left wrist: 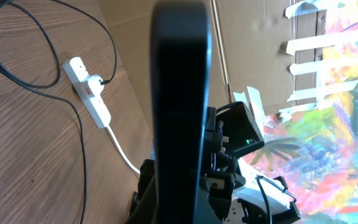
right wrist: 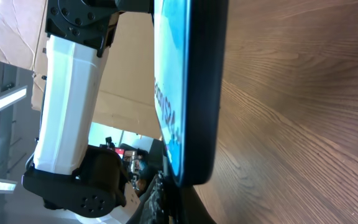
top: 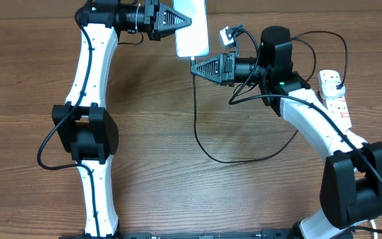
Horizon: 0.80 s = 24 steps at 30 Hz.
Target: Plug charger to phone and switch on socket
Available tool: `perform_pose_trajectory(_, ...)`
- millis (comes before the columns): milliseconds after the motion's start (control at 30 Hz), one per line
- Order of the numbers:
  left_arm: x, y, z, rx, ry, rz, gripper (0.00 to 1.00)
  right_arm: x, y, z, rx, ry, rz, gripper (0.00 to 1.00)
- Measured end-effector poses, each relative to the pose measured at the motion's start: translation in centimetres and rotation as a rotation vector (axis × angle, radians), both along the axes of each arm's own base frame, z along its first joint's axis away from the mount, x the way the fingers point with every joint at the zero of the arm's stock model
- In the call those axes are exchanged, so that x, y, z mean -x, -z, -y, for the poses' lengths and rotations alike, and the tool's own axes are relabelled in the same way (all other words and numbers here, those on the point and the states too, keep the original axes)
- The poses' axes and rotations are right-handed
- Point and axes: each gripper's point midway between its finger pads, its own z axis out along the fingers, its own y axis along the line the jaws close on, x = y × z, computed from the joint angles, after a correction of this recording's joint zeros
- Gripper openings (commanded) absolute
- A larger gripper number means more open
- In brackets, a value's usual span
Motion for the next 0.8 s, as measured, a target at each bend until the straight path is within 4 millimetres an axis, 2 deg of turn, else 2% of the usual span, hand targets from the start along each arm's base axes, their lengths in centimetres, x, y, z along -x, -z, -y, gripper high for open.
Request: perform_pose_trajectory(800, -0.01, 0.00, -0.02, 0.000, -0.001, 0.000, 0.04, -0.15, 0.00, 0.24, -0.002, 0.007, -0.016, 0.04)
